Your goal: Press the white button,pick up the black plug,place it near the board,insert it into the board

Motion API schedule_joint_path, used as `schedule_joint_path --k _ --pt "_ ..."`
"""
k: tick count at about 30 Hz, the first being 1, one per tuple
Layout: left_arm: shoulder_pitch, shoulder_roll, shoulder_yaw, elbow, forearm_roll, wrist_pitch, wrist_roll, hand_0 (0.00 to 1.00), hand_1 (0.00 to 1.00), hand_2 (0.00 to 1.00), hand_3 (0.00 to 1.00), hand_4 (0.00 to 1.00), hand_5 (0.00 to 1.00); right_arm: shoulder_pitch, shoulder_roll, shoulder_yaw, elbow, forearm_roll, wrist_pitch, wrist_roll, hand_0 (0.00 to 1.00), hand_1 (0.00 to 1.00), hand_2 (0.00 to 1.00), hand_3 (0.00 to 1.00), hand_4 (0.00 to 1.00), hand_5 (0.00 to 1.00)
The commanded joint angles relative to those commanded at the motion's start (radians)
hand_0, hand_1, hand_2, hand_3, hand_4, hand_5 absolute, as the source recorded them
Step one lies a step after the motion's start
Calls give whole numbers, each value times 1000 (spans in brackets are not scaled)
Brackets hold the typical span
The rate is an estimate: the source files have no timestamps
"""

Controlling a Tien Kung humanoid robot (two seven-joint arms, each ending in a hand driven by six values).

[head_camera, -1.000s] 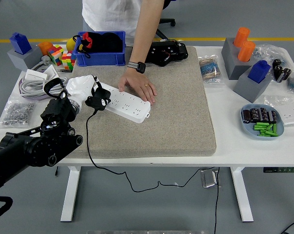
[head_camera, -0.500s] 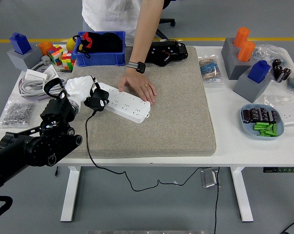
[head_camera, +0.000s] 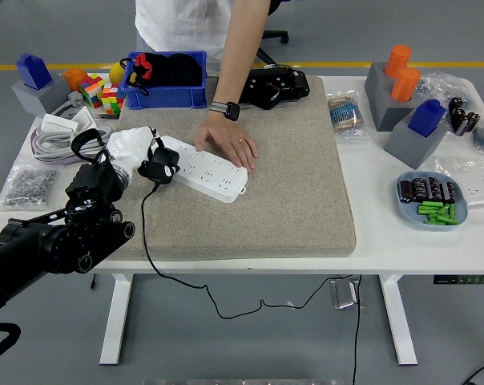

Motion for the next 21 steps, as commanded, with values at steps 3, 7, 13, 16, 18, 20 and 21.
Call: schedule_joint_path --k 3,7,13,16,18,20,21 --pt "0 -1 -3 -2 -1 6 -11 840 860 804 802 950 399 -1 1 1 -1 0 0 0 796 769 798 775 798 588" --pt "0 -1 -4 -4 -2 12 -19 840 860 804 802 950 399 0 0 2 -1 0 0 0 796 769 798 775 798 588" --pt "2 0 -9 -8 -4 20 -30 901 945 913 897 971 489 0 1 2 0 0 0 0 796 769 798 775 798 587" --pt "6 2 -17 -16 -7 17 -33 926 974 952 932 987 552 0 2 2 0 0 0 0 796 769 798 775 798 587" --pt "10 4 -25 -25 -11 16 -36 926 974 952 932 987 552 -1 2 3 0 0 0 0 796 769 798 775 798 587" --pt "23 14 -47 -62 -17 23 -52 954 998 971 959 998 684 -1 1 4 0 -1 0 0 796 769 797 775 797 586" --pt "30 20 -58 -81 -17 31 -64 954 998 971 959 998 684 -2 0 4 0 -2 0 1 796 769 797 775 797 586"
